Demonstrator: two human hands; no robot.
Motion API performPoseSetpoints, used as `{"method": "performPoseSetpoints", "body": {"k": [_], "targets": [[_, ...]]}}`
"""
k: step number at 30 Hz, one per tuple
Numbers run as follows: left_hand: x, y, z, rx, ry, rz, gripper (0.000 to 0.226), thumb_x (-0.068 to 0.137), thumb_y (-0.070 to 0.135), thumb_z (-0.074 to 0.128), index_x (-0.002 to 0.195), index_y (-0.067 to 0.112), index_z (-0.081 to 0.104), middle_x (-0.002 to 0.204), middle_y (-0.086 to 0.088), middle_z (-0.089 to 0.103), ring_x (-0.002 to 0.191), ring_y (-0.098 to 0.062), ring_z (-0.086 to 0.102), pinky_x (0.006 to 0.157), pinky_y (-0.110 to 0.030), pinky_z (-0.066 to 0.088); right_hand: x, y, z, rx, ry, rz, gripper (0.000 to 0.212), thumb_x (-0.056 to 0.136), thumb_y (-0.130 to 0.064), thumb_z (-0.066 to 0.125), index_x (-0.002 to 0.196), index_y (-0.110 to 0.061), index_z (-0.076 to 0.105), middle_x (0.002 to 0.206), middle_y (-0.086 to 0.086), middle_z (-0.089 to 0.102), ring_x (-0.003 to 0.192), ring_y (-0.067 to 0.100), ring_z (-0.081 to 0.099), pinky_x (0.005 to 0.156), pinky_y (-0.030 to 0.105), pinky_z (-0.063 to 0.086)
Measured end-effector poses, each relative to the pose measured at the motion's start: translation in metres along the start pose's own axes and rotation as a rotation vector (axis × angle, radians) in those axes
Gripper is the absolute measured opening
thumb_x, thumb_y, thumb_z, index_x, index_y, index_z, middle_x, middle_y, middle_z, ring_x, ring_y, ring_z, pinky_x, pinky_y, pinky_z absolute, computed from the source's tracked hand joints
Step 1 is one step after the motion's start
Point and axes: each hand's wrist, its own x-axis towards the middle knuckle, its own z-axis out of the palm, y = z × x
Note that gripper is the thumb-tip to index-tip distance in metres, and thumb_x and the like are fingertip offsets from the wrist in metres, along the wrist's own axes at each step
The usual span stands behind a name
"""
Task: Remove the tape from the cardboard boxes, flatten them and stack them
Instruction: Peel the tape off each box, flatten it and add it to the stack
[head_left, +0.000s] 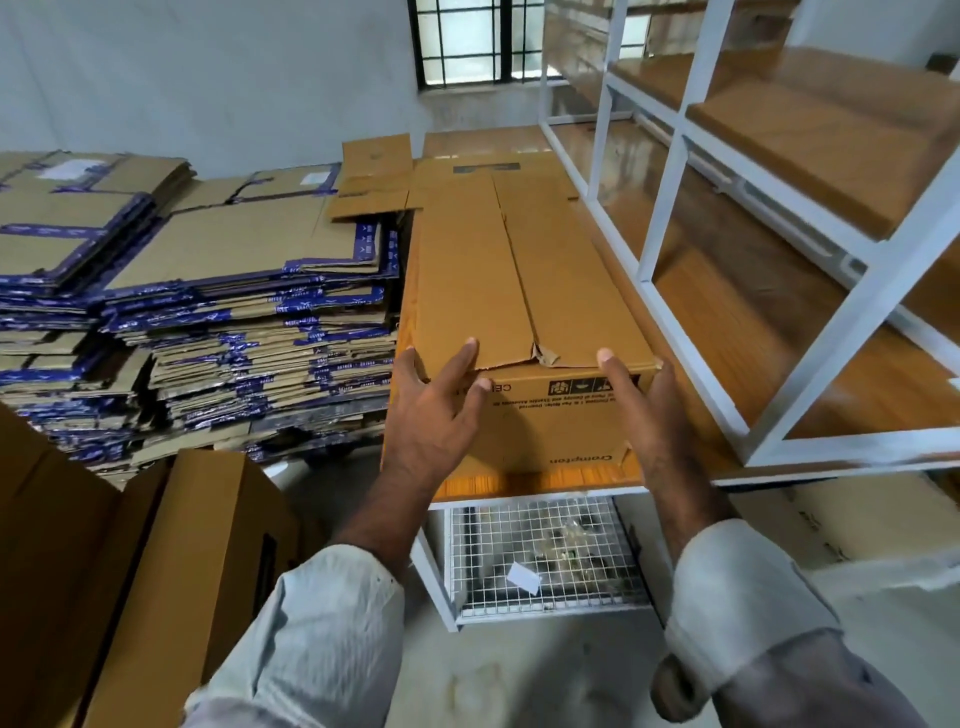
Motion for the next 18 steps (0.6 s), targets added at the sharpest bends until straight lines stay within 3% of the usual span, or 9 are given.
{"method": "performPoseSetpoints", "body": {"k": [5,8,10,14,18], "targets": [[-0.009,-0.016,0.004,-0.016,0.011,0.114,0.054,0.102,0.051,0.052,0.153,0.053,0.035,0.162,-0.016,0.012,0.148,-0.04,0.025,0.113,-0.052,0.039,-0.018,-0.002,-0.003,0.056,0.023,0.047,0.098,0.081,-0.075,0.066,0.157,-0.026,0.028,0.14,0.002,0.058,0.127,0.028,0.058,0.101,0.056,0.052],[-0.01,-0.024,0.007,-0.009,0.003,0.142,0.054,0.102,0.048,0.051,0.152,0.055,0.033,0.16,-0.019,0.014,0.146,-0.043,0.026,0.115,-0.052,0.037,-0.024,0.0,-0.008,0.006,0.023,0.037,0.111,0.067,-0.091,0.064,0.153,-0.027,0.035,0.145,0.001,0.057,0.131,0.027,0.056,0.104,0.06,0.05],[-0.011,-0.027,0.006,-0.008,-0.016,0.144,0.052,0.103,0.051,0.048,0.152,0.056,0.032,0.161,-0.02,0.013,0.147,-0.044,0.023,0.117,-0.054,0.033,-0.023,0.003,-0.012,-0.006,-0.004,0.017,0.113,0.059,-0.097,0.063,0.145,-0.027,0.044,0.135,-0.002,0.064,0.123,0.024,0.063,0.103,0.056,0.052],[-0.012,-0.029,0.006,-0.016,-0.03,0.131,0.051,0.103,0.054,0.045,0.152,0.058,0.029,0.164,-0.019,0.011,0.149,-0.044,0.021,0.118,-0.056,0.033,-0.03,-0.003,-0.018,0.022,-0.046,-0.029,0.099,0.064,-0.089,0.07,0.139,-0.027,0.053,0.123,-0.008,0.072,0.113,0.016,0.069,0.101,0.048,0.054],[-0.016,-0.023,0.01,-0.064,0.014,0.091,0.052,0.103,0.048,0.052,0.152,0.055,0.034,0.163,-0.018,0.013,0.148,-0.042,0.026,0.117,-0.054,0.036,-0.028,-0.006,-0.024,0.037,-0.113,0.014,0.098,0.054,-0.093,0.07,0.133,-0.038,0.054,0.121,-0.012,0.072,0.112,0.018,0.069,0.101,0.05,0.054]]}}
